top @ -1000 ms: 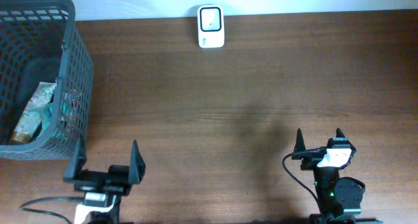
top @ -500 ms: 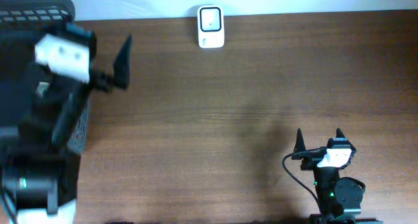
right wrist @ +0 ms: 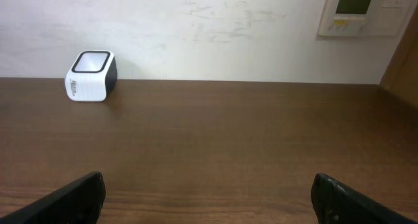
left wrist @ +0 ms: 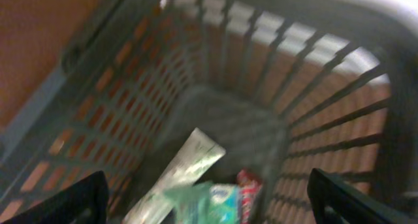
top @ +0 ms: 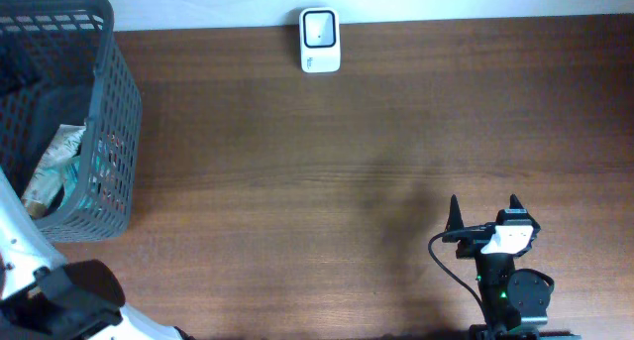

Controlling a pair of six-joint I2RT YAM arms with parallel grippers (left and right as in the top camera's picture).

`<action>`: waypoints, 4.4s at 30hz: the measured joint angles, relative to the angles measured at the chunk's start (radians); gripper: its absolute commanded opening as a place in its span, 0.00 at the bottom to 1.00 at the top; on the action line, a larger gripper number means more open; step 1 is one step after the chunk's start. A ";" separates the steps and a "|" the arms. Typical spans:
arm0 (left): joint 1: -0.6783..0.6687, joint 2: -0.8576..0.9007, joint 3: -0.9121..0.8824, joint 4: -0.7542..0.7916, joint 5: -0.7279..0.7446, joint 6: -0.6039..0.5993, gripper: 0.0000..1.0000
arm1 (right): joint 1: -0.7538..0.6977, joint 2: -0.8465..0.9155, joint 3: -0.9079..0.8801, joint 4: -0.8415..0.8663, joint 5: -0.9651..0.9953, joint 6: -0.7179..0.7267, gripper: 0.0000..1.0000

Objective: Scan the item barcode
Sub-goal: 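Reach the left gripper into the grey basket and grasp the white tube, then carry the white tube with the left gripper and place it near the scanner, then reach the left gripper into the basket and grasp the teal wipes pack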

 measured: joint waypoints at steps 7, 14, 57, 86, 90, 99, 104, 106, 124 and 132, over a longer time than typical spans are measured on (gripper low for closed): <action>0.002 0.187 0.000 -0.179 -0.194 0.121 0.84 | 0.000 0.000 0.000 0.000 0.000 0.000 0.99; 0.000 0.318 -0.007 -0.162 -0.273 0.327 0.76 | 0.000 0.000 0.000 0.000 0.000 0.000 0.99; -0.069 -0.130 0.215 0.244 0.558 -0.607 0.00 | 0.000 0.000 0.000 0.000 0.000 -0.001 0.99; -0.993 0.628 0.268 -0.071 0.051 -0.626 0.43 | 0.000 0.000 0.000 0.000 0.000 0.000 0.99; -0.947 0.603 0.510 -0.090 0.064 -0.577 0.65 | 0.000 0.000 0.000 0.000 0.000 0.000 0.99; -0.296 0.322 0.994 -0.153 -0.061 -0.508 0.95 | 0.000 0.000 0.000 0.000 0.000 0.000 0.99; -0.034 0.338 0.877 -0.428 -0.162 -0.505 0.95 | 0.000 0.000 0.000 0.000 0.000 0.000 0.99; 0.055 0.351 0.764 -0.495 -0.173 -0.506 0.97 | 0.000 0.000 0.000 0.000 0.000 0.000 0.99; 0.079 0.361 -0.257 -0.311 -0.058 -0.344 0.68 | 0.000 0.000 0.000 0.000 0.000 0.000 0.99; 0.068 0.360 -0.316 -0.272 -0.068 -0.326 0.00 | 0.000 0.000 0.000 0.000 0.000 0.000 0.99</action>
